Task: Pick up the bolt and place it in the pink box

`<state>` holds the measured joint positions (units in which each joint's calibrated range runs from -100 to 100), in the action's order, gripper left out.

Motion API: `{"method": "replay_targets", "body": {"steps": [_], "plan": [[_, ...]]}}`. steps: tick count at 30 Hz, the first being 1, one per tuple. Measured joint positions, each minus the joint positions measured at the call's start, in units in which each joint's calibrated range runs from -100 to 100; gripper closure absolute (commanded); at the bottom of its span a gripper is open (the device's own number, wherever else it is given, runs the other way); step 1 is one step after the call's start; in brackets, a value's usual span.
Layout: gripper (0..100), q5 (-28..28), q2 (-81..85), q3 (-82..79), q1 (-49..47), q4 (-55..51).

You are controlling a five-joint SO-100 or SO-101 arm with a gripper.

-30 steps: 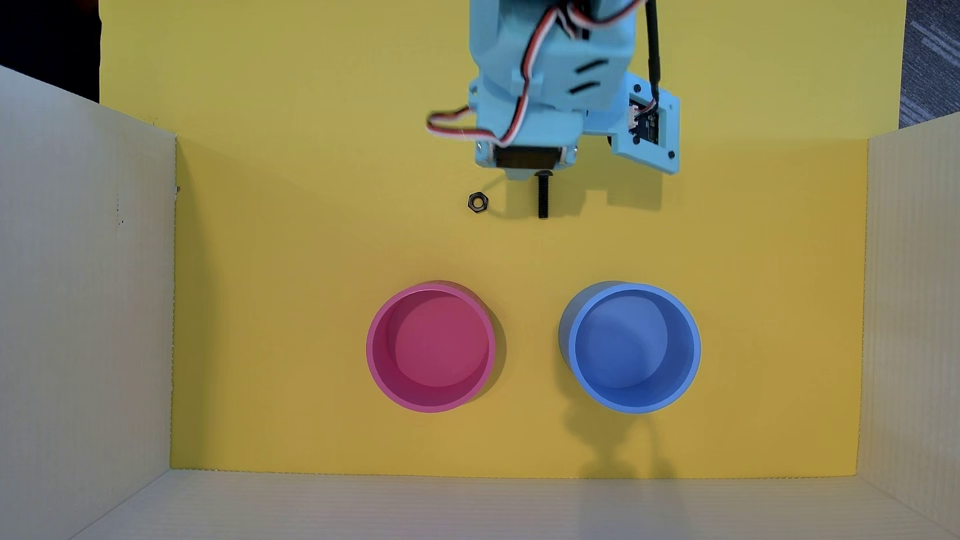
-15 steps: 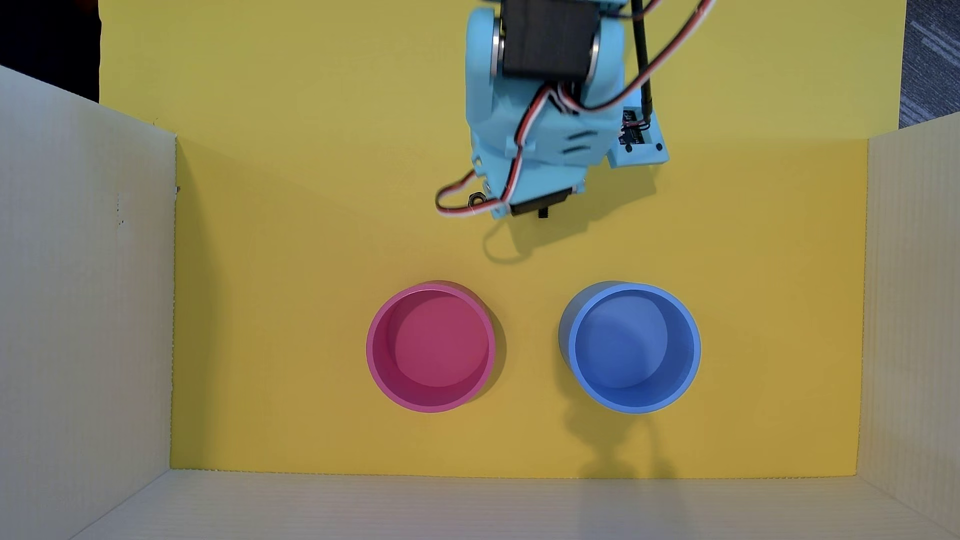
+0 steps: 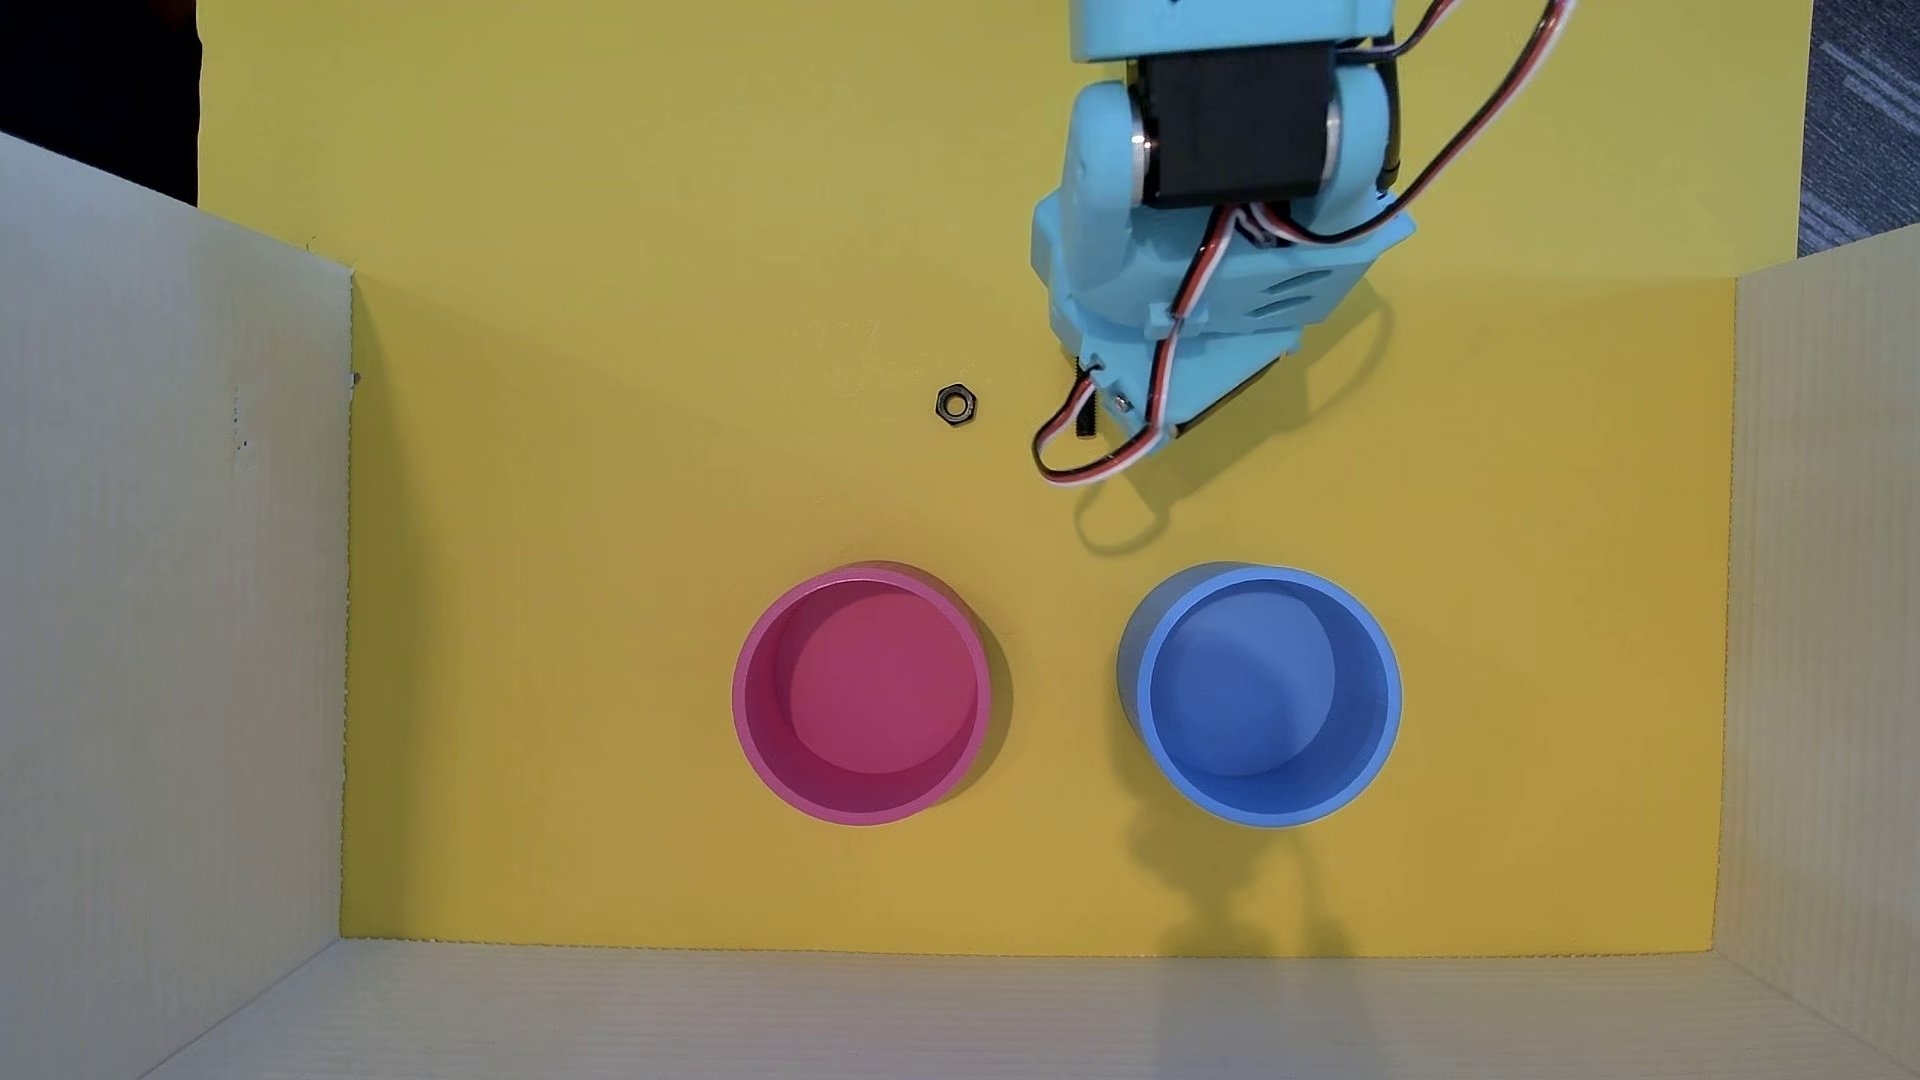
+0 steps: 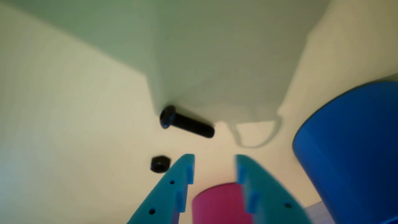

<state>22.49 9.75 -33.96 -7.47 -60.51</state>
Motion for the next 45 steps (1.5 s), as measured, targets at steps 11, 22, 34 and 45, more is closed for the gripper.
{"method": "replay_targets", "body": {"steps": [11, 22, 34, 45], "plan": [[82, 1.71, -0.08, 0.00, 1.90, 0.00], [82, 6.94, -0.25, -1.71, 5.10, -0.09], [83, 9.08, -0.34, -5.23, 4.96, 0.26], [83, 9.08, -7.71, -4.77, 5.03, 4.03]]}}
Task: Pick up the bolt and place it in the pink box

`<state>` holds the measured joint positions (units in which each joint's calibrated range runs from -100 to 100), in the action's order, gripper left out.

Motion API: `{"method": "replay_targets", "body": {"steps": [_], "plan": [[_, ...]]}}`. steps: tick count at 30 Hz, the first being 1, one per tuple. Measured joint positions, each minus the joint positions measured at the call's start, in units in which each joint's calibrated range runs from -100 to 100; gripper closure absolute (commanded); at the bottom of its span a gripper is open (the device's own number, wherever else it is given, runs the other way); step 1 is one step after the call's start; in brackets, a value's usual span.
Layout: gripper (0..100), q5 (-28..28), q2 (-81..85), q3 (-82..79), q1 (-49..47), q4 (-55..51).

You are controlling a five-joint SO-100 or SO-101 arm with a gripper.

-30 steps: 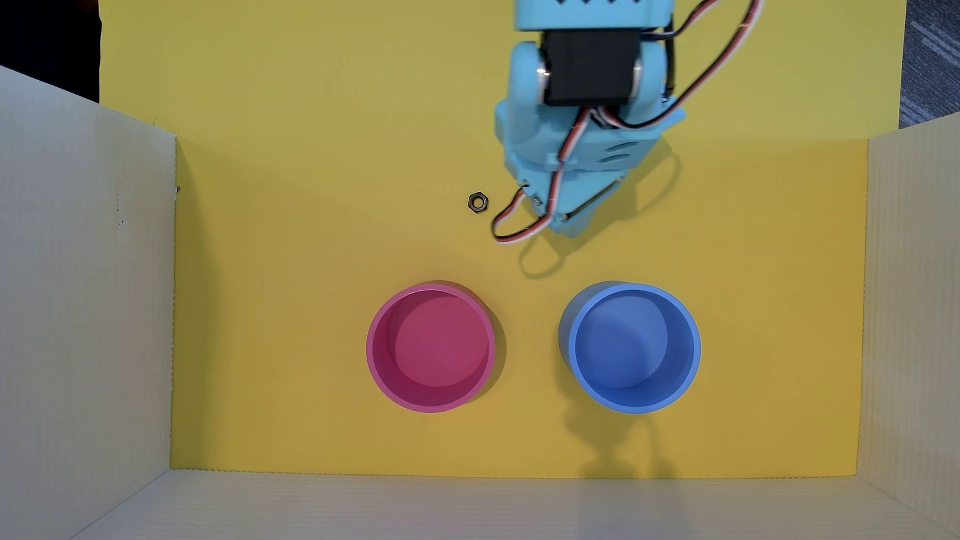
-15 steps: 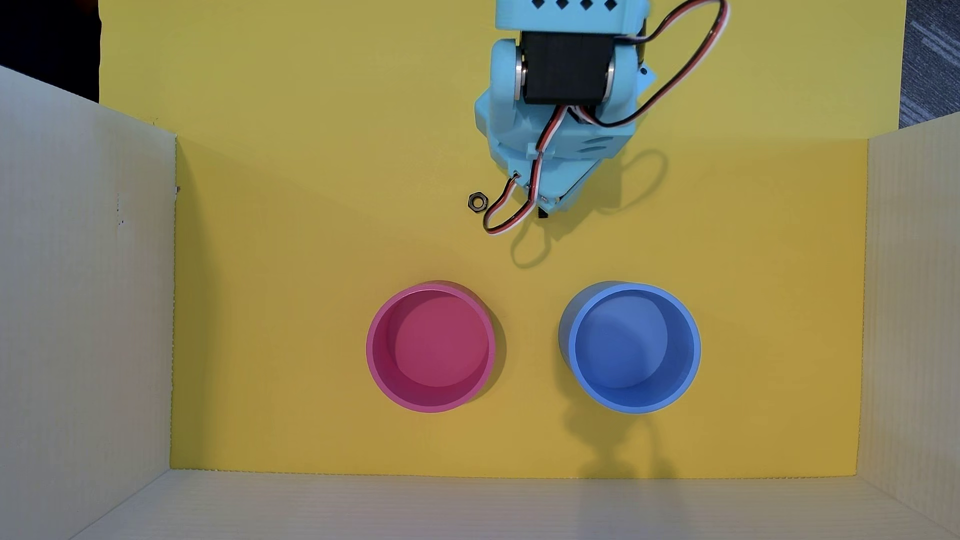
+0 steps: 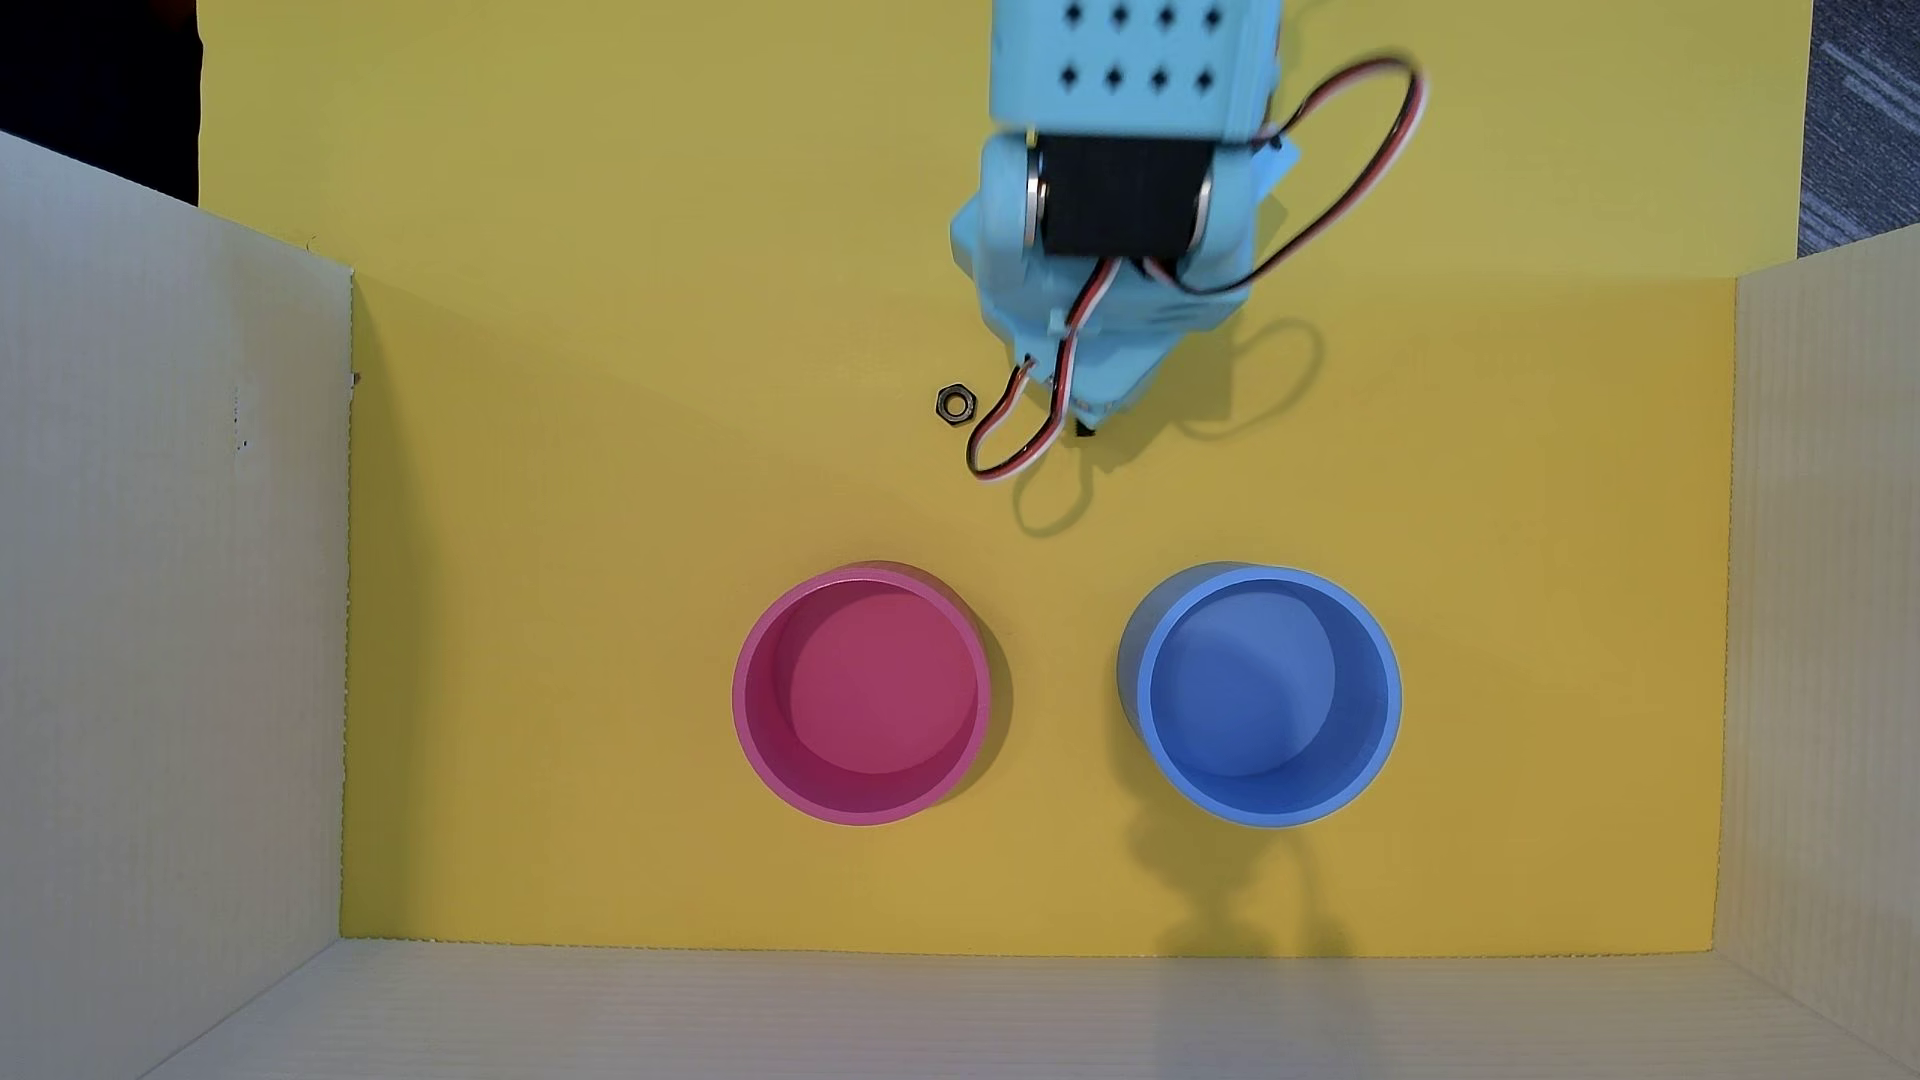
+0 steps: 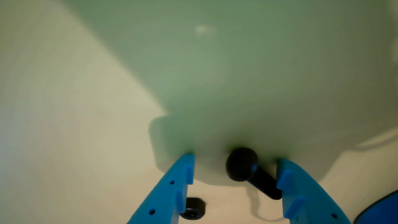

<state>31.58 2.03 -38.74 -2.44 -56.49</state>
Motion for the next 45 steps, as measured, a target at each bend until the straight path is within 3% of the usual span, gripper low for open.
{"method": "replay_targets", "body": {"steps": [7, 12, 27, 37, 45], "plan": [[83, 0.00, -2.46, 2.43, -1.46, 1.54], [99, 0.00, -2.80, 2.52, -2.04, 1.88], [99, -0.63, -2.88, 2.70, -2.11, 1.97], [99, -8.25, 1.02, 11.89, 1.97, 1.20], [99, -18.85, 2.88, 20.45, 5.61, 1.11]]}}
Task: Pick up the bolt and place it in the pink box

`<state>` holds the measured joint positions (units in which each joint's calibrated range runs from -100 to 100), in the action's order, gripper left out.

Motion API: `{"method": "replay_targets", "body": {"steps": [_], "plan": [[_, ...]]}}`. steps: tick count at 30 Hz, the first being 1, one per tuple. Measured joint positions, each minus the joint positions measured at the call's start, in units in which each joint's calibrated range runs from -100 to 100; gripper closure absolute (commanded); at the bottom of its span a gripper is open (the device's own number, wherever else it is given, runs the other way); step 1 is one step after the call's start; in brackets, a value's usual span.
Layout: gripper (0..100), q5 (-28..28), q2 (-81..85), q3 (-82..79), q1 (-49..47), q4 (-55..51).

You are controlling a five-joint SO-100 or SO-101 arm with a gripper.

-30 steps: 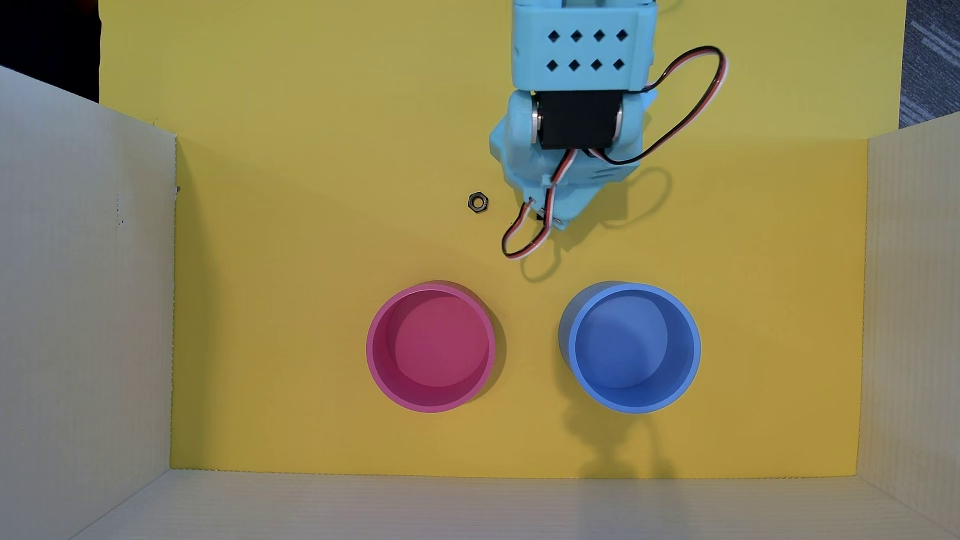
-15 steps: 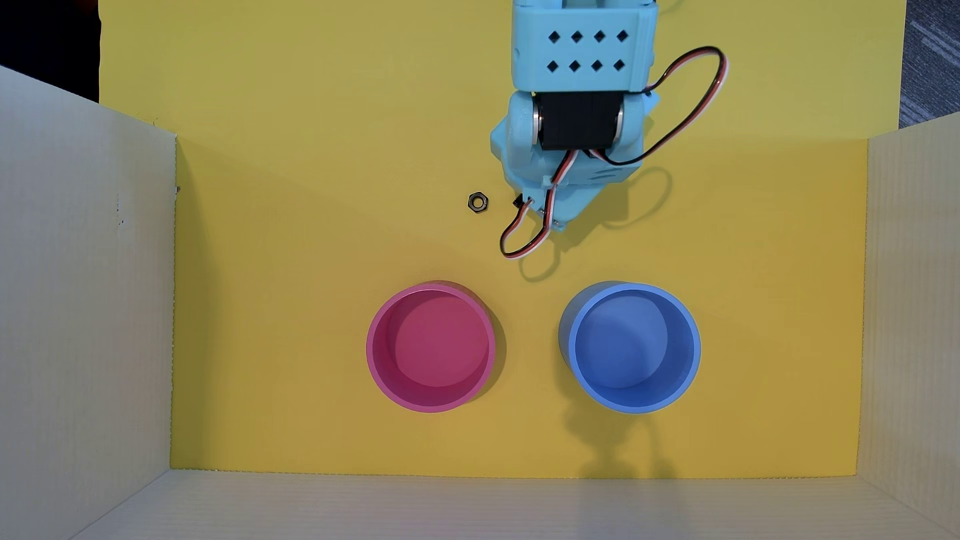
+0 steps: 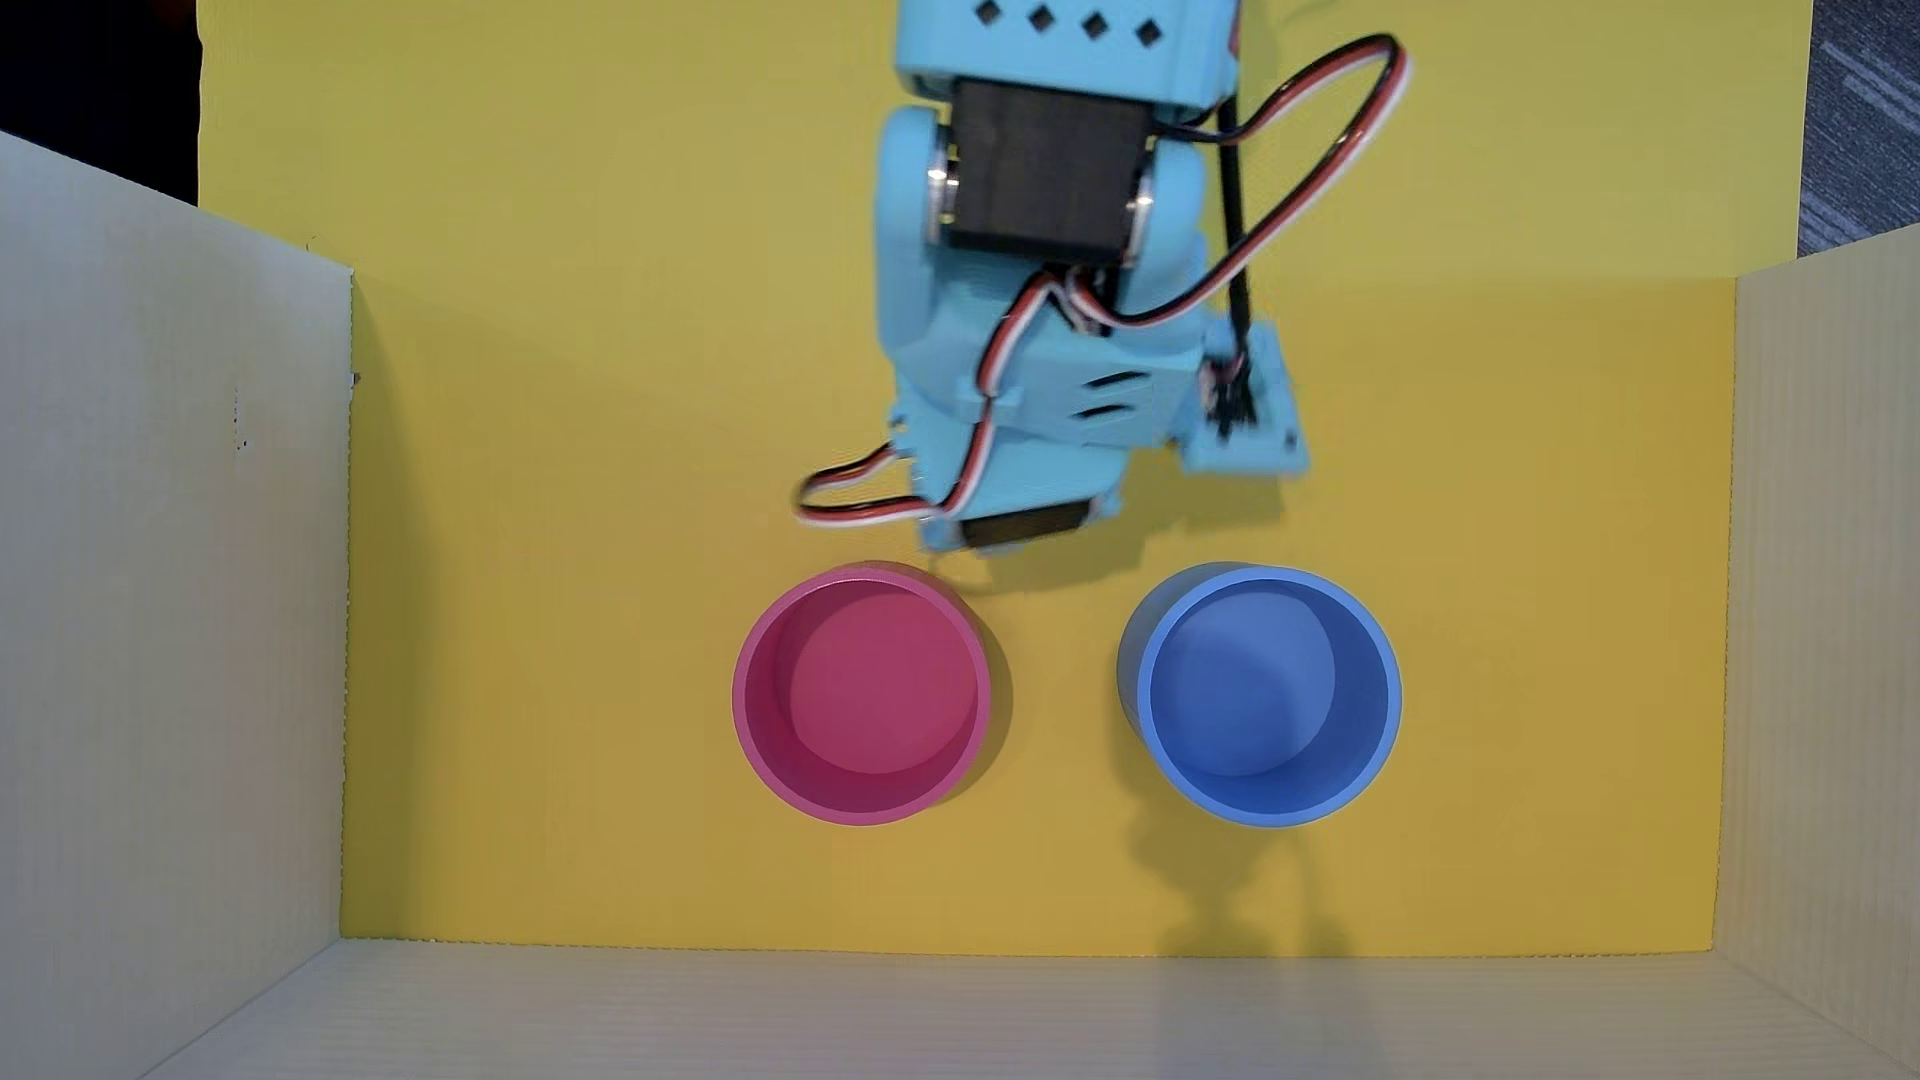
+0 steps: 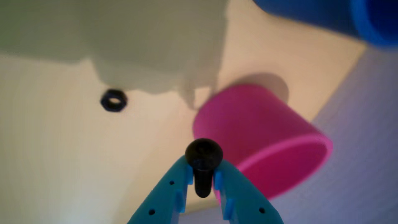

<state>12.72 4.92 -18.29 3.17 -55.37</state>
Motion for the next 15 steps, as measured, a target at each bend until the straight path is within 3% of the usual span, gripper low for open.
{"method": "replay_targets", "body": {"steps": [8, 15], "plan": [[99, -4.54, 0.00, 6.31, 1.31, 3.25], [99, -5.37, -4.75, 14.59, 2.55, 3.43]]}}
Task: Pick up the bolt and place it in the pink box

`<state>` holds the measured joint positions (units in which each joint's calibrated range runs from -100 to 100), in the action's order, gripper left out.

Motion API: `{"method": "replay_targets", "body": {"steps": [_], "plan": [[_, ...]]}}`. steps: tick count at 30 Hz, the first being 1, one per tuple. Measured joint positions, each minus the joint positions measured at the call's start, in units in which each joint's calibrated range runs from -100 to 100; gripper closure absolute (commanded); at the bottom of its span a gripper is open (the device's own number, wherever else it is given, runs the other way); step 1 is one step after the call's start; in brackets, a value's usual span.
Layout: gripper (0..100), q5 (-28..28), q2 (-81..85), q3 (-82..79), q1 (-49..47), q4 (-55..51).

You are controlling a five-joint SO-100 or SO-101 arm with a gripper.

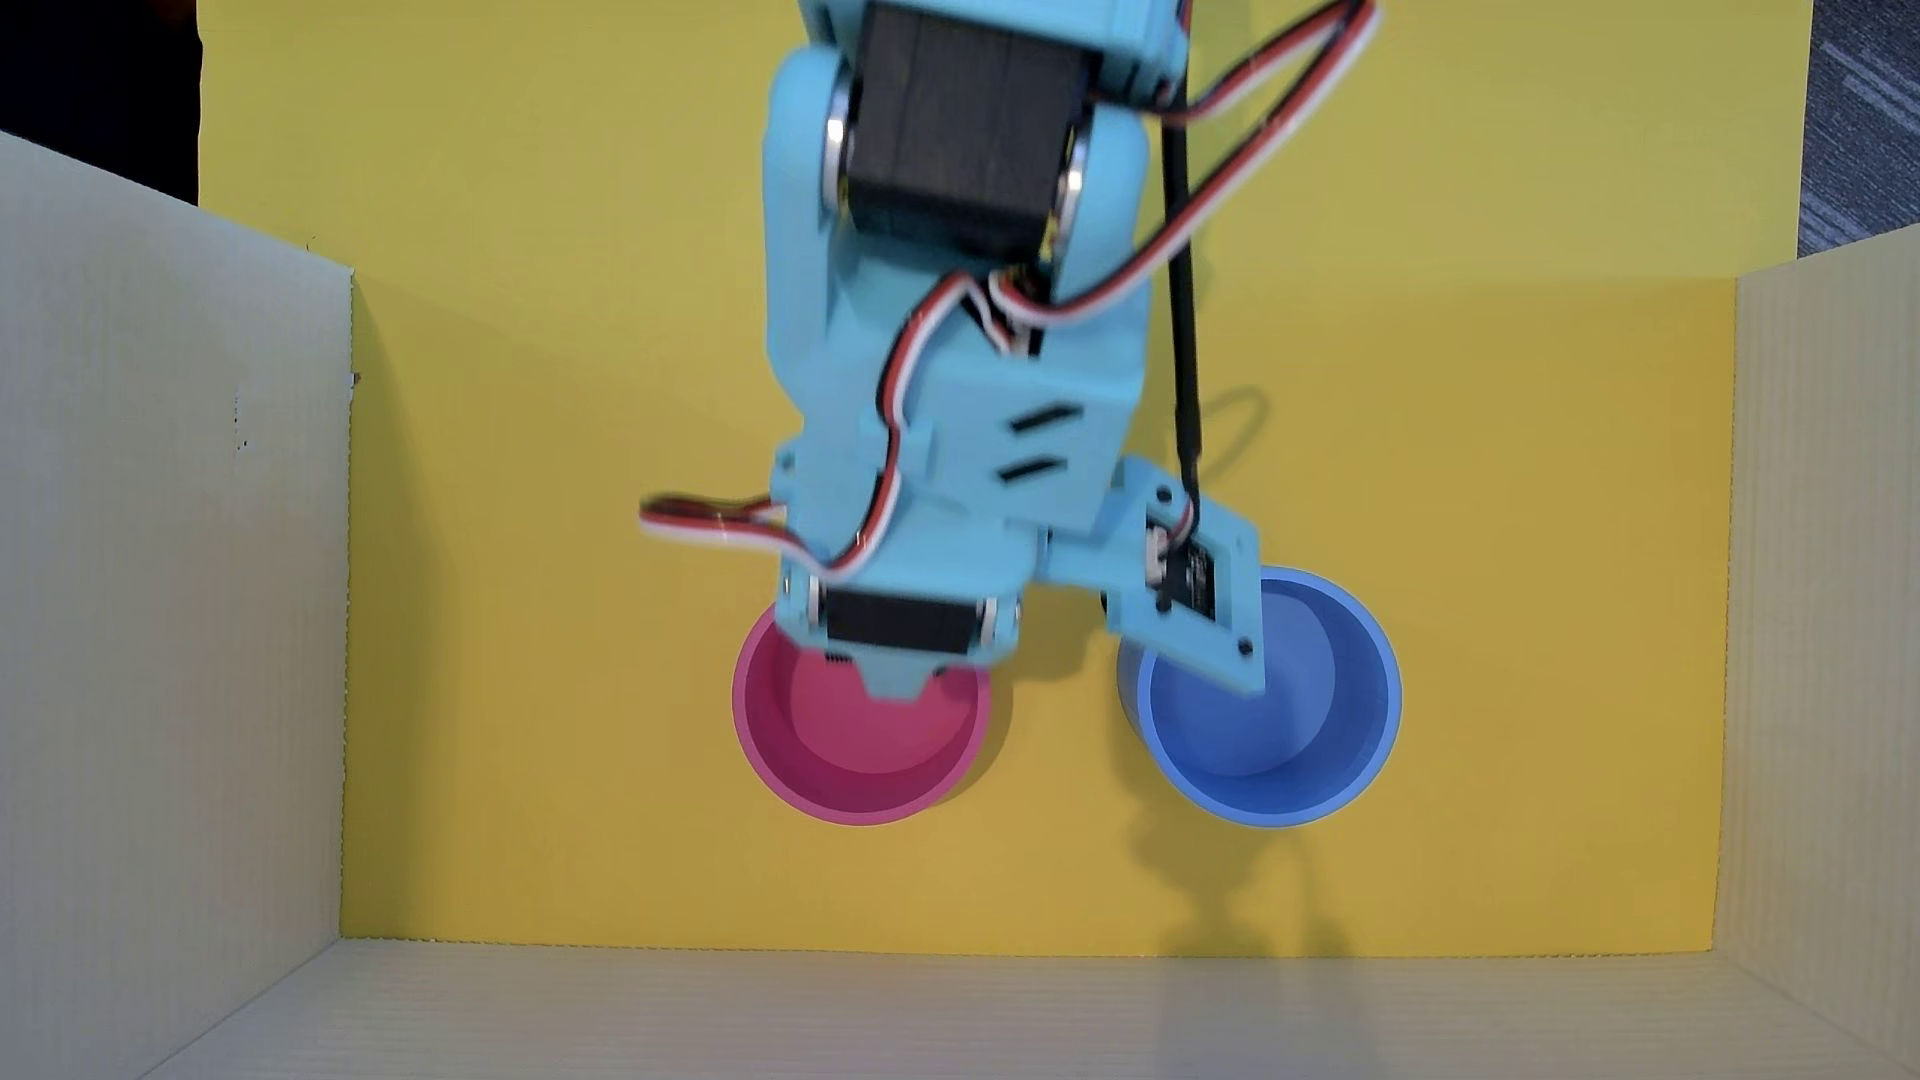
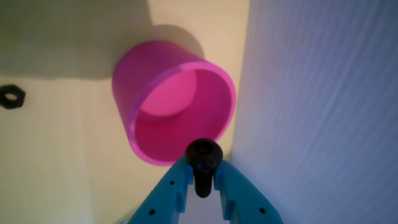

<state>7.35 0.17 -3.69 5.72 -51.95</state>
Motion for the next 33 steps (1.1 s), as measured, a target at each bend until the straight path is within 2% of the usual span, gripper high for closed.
{"method": "replay_targets", "body": {"steps": [6, 11, 13, 16, 18, 19, 24, 27, 33], "plan": [[97, -0.34, -5.42, 5.50, 0.44, 0.00], [81, -0.34, -5.51, 5.68, 0.22, 0.00], [79, -0.34, -5.51, 5.68, 0.29, 0.00], [84, -0.34, -5.51, 5.68, 0.29, -0.34], [97, -0.34, -5.51, 5.68, 0.29, -1.37], [100, -0.34, -5.51, 5.68, 0.29, -1.88], [98, -0.34, -5.51, 5.41, 0.15, -5.82], [98, -0.34, -1.95, -0.18, 0.00, -6.17], [99, -0.34, 20.68, -22.25, -2.62, 1.80]]}}
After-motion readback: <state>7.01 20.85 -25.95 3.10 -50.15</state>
